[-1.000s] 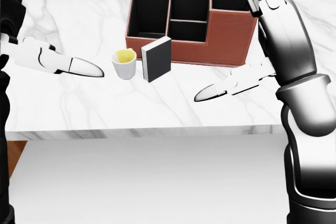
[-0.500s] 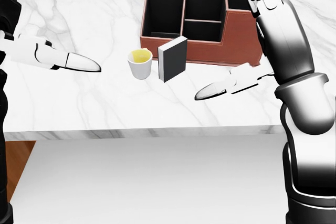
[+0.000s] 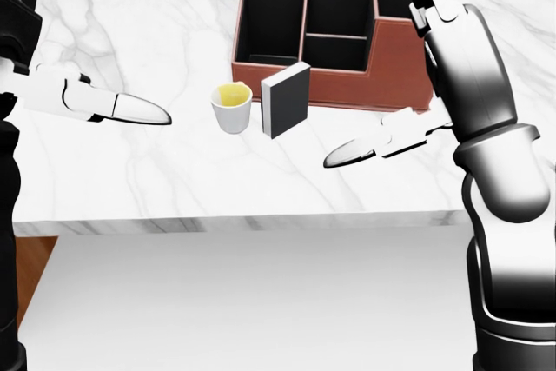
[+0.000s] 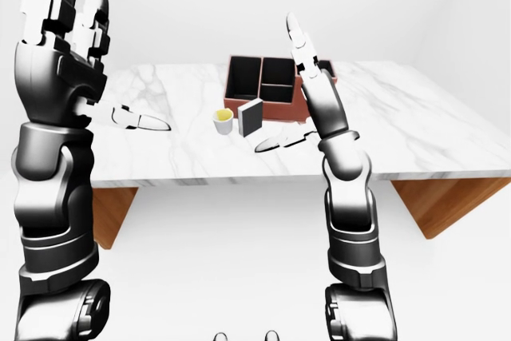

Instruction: Pick up the book and place it in the caddy.

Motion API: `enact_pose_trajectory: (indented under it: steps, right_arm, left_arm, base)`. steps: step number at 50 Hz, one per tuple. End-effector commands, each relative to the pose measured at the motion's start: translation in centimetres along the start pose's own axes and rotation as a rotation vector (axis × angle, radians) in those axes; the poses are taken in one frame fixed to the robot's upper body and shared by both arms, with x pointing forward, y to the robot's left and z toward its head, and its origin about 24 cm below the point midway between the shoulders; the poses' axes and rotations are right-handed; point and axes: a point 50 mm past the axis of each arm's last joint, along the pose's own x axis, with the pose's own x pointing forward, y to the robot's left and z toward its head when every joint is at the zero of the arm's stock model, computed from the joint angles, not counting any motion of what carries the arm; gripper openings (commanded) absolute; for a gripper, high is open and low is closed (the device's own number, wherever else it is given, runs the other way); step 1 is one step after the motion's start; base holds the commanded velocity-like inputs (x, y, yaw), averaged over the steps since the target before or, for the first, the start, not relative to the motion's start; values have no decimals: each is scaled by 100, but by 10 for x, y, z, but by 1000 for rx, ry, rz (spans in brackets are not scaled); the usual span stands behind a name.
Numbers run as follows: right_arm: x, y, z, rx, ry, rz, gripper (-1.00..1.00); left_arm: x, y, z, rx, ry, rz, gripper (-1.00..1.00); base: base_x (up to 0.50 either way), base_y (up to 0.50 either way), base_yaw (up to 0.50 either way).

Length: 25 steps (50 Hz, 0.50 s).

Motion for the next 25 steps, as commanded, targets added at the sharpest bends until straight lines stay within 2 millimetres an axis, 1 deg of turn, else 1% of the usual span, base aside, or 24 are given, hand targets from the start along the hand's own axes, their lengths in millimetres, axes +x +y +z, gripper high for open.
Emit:
enact_pose_trajectory:
  steps: [1,11,25]
  right_arm:
    - [-1,1,-3,7,10,8,100]
    - [-2,1,-5,12,18,5,100]
    - [-2,0,0,4,1,4,100]
  left_arm:
    - [-2,-1,-1,0,4,-1,100]
    - [-2,-1,-2,-2,8,2,100]
    - [-3,0,0,-1,3,8,100]
  base:
    - [20,0,0]
    - [22,0,0]
    - [23,0,0]
